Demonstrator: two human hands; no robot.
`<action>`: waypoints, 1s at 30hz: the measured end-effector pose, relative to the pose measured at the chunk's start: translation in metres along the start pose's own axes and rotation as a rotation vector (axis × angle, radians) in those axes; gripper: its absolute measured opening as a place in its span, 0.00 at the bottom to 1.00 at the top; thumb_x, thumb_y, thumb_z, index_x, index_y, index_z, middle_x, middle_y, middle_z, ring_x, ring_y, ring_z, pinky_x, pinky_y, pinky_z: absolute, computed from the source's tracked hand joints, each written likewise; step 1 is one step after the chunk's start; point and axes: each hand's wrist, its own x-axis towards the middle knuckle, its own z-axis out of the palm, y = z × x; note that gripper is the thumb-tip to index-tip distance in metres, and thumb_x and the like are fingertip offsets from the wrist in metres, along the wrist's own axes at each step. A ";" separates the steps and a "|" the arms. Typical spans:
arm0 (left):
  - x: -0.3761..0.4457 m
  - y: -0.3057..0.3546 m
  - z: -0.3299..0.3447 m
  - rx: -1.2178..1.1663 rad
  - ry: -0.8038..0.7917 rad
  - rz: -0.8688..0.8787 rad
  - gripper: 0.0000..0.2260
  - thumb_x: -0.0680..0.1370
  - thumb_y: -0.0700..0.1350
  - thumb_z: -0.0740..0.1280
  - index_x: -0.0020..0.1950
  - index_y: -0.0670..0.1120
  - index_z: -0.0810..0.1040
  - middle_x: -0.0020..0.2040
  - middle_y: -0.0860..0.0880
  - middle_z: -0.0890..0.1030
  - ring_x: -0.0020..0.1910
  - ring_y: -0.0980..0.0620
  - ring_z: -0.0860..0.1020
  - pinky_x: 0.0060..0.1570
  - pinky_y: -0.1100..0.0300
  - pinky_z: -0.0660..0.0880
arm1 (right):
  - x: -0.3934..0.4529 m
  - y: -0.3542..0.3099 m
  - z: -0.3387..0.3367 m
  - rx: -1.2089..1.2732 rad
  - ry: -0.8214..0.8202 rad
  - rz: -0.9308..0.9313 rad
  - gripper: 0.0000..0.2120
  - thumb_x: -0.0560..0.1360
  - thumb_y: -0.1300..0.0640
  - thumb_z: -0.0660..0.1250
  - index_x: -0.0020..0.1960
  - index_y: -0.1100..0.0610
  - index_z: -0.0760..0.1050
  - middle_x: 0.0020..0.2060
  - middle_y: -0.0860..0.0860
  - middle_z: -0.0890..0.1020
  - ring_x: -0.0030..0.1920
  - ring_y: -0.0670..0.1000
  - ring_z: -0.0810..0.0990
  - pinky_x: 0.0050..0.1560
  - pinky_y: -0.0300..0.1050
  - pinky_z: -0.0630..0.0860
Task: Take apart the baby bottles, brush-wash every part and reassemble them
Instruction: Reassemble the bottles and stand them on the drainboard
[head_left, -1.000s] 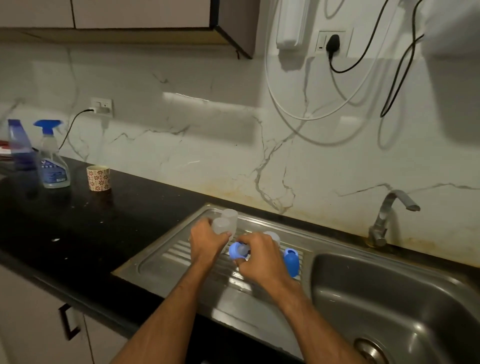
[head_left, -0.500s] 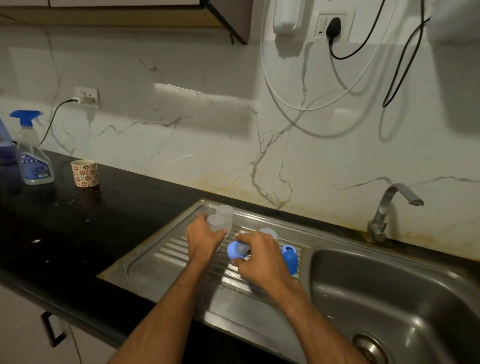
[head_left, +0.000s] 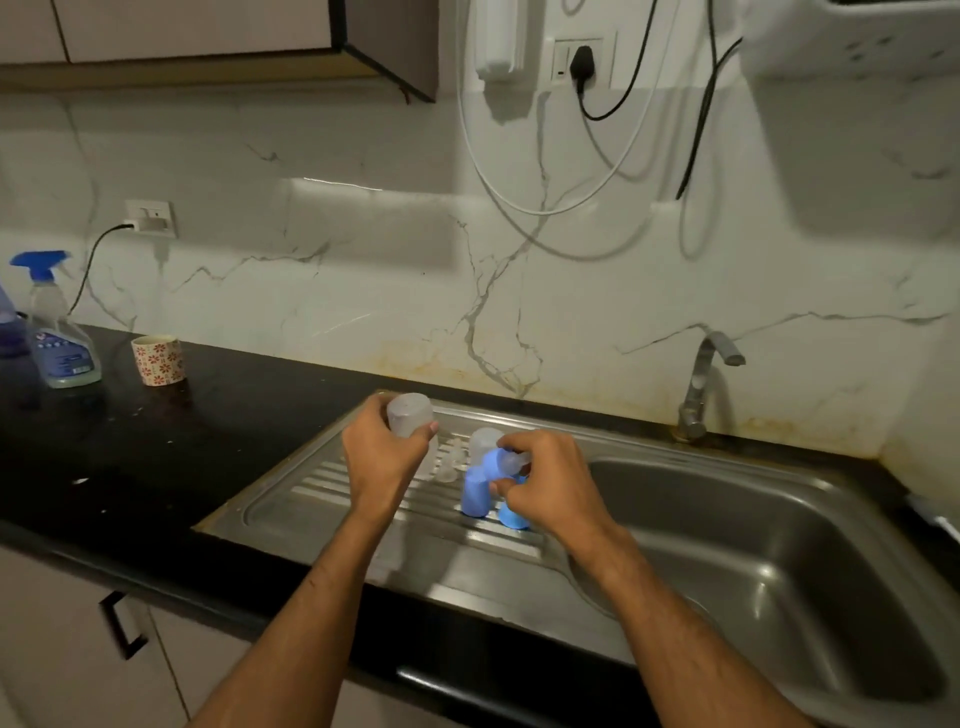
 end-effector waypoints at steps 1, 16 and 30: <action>-0.006 0.008 0.001 -0.006 -0.003 0.005 0.24 0.68 0.47 0.81 0.61 0.44 0.79 0.51 0.51 0.80 0.49 0.52 0.79 0.49 0.59 0.78 | -0.005 0.004 -0.007 -0.004 0.000 0.009 0.11 0.66 0.55 0.78 0.48 0.54 0.84 0.41 0.47 0.85 0.42 0.46 0.82 0.43 0.47 0.83; -0.090 0.149 0.144 -1.096 -0.514 -0.807 0.20 0.75 0.44 0.76 0.62 0.36 0.77 0.55 0.36 0.83 0.54 0.42 0.83 0.53 0.50 0.82 | -0.092 0.112 -0.193 -0.044 0.305 0.233 0.10 0.63 0.56 0.81 0.42 0.51 0.85 0.31 0.43 0.81 0.35 0.44 0.79 0.34 0.31 0.72; -0.170 0.093 0.272 0.094 -0.643 -0.385 0.22 0.67 0.52 0.81 0.52 0.44 0.78 0.53 0.45 0.81 0.51 0.46 0.81 0.47 0.52 0.83 | -0.151 0.205 -0.231 -0.063 0.287 0.438 0.14 0.66 0.57 0.82 0.50 0.57 0.86 0.42 0.51 0.87 0.44 0.48 0.84 0.39 0.34 0.78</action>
